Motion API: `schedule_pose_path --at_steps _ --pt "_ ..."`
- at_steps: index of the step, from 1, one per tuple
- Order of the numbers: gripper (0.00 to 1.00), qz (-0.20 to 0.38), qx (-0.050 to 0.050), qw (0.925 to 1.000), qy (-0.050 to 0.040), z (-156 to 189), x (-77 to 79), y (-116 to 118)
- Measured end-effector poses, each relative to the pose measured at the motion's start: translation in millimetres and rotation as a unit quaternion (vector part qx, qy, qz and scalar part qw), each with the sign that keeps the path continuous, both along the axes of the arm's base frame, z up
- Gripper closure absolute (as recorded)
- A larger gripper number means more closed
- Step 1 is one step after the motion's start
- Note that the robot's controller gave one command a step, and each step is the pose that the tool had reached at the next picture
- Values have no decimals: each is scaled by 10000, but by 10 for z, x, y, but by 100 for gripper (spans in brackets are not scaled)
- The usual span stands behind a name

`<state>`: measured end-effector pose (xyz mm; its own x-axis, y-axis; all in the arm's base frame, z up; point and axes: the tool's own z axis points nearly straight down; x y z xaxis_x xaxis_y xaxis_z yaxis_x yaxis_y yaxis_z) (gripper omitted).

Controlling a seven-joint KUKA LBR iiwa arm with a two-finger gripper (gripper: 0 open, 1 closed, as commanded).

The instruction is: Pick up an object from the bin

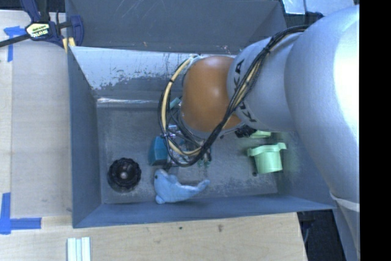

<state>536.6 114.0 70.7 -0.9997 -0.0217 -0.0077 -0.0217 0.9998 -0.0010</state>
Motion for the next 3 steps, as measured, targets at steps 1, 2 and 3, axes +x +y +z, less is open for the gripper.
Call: schedule_pose_path --at_steps 1,2,3 --pt "100 40 -11 10000 51 291 -72 -35" --pt "100 89 -8 10000 39 902 -44 -39" --pt "100 104 -2 9999 11 1332 -37 -39"
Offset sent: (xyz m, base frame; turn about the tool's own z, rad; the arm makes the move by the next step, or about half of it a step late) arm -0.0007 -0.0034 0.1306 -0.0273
